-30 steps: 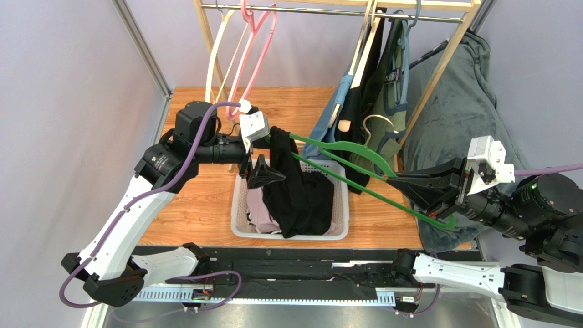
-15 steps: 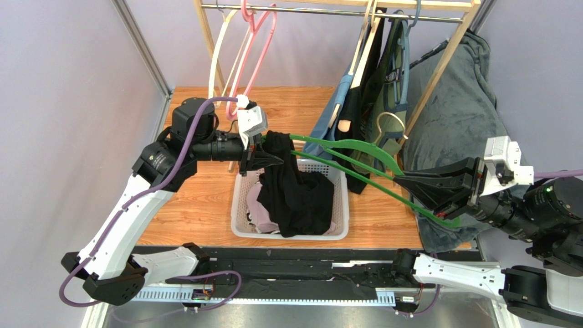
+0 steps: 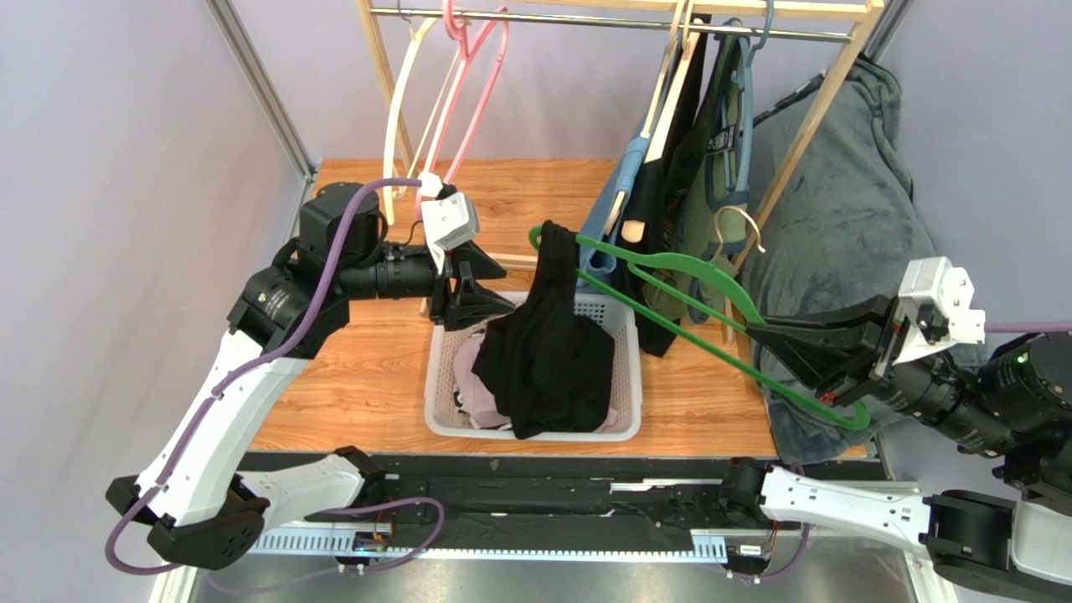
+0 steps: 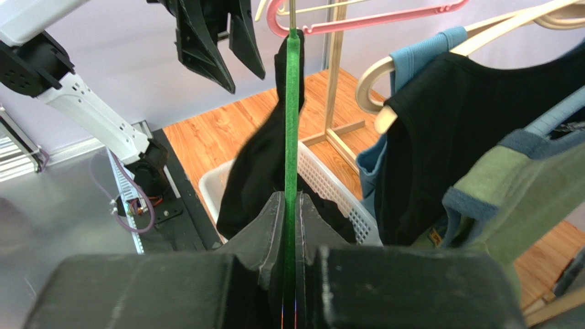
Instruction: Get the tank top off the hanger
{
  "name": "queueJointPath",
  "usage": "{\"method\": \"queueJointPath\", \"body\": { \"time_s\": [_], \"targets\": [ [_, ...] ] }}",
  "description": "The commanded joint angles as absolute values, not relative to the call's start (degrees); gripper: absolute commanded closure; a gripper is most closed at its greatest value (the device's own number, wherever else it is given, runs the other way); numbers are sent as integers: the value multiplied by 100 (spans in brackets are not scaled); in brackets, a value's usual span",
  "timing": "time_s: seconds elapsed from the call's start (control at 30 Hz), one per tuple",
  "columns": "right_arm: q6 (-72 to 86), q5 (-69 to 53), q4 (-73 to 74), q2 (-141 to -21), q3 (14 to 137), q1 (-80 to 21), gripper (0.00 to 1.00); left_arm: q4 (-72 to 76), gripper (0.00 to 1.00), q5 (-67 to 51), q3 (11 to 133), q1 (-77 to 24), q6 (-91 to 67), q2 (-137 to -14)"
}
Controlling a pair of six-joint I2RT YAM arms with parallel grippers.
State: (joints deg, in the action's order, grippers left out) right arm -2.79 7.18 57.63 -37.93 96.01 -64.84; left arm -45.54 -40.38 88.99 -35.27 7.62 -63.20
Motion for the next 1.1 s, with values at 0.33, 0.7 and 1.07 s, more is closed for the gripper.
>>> {"method": "queueJointPath", "body": {
  "time_s": [0.33,0.7,1.07],
  "targets": [
    [-185,669,5494,-3709,9773,-6486,100,-3876,49,-4113,8702,-3445,-121,-6442],
    [-193,352,5282,-4166,10011,-6486,100,-3533,55,-4306,8358,-3445,-475,-6425],
    [-132,624,5589,-4008,10028,-6486,100,-3673,100,-4228,8569,-3279,-396,-6267]
  ]
}}
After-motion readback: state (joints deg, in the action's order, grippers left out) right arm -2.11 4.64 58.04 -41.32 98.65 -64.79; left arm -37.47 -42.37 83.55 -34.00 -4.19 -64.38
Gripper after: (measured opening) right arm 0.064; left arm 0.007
